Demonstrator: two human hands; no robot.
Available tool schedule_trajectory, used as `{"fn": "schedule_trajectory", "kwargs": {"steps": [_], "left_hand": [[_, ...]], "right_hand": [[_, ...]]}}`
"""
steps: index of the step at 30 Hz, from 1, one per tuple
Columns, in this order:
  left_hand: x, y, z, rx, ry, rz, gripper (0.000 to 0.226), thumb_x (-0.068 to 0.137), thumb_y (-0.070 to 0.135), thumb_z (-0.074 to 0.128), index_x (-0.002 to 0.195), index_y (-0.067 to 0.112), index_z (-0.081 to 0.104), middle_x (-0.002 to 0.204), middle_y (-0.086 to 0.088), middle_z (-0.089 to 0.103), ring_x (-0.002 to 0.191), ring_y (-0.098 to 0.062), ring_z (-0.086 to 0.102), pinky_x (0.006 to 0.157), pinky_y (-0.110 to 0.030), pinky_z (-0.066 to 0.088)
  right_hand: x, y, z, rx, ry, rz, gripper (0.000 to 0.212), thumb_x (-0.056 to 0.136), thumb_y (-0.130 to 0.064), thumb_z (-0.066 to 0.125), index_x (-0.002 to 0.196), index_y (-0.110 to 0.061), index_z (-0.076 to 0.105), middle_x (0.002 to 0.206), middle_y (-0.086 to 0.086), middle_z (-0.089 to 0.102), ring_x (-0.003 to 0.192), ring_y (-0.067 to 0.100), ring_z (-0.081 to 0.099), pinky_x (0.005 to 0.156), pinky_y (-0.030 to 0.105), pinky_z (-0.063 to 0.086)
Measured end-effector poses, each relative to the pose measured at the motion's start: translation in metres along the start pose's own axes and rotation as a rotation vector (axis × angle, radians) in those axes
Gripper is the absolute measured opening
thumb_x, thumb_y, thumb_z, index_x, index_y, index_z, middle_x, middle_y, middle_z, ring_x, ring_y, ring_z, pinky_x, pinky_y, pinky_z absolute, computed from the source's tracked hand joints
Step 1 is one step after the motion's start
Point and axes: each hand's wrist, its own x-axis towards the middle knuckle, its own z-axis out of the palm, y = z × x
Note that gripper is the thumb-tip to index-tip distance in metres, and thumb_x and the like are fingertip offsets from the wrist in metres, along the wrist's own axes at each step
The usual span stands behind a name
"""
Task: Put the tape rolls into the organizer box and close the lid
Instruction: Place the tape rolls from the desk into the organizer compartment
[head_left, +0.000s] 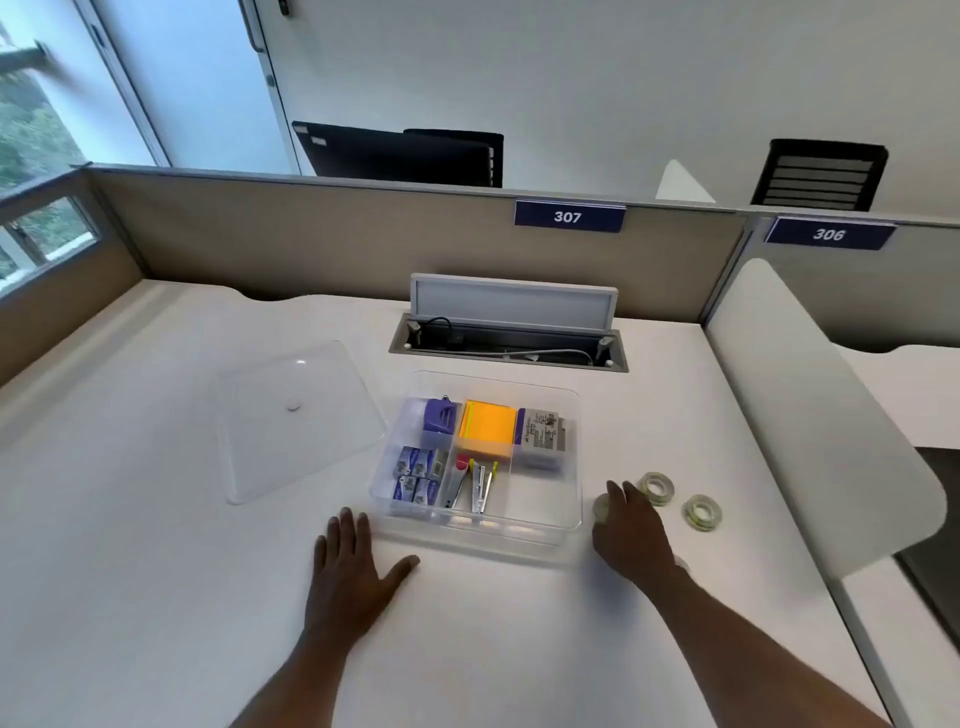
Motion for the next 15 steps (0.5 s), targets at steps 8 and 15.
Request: {"fn": "schedule_trajectory", "kwargs": {"steps": [8, 15], "left_hand": [[0.003, 0.003, 0.008, 0.023, 0.102, -0.045, 0.112, 0.068, 0.089, 0.006, 0.151, 0.015, 0.008, 0.161, -0.013, 0.003, 0.148, -0.027, 0.000, 0.121, -0.044, 0.005], [0.004, 0.002, 0.011, 0.018, 0.128, -0.056, 0.110, 0.068, 0.090, 0.010, 0.151, 0.018, 0.012, 0.161, -0.011, 0.007, 0.148, -0.027, 0.004, 0.121, -0.045, 0.007]], "right_hand": [[0.009, 0.019, 0.001, -0.034, -0.149, -0.107, 0.051, 0.089, -0.031, 0.053, 0.134, -0.015, 0.038, 0.130, 0.008, 0.045, 0.116, 0.032, 0.049, 0.089, 0.039, 0.047], [0.031, 0.019, -0.003, 0.047, -0.002, -0.147, 0.044, 0.088, -0.019, 0.054, 0.130, -0.011, 0.047, 0.122, 0.012, 0.057, 0.113, 0.030, 0.056, 0.090, 0.039, 0.049]]}}
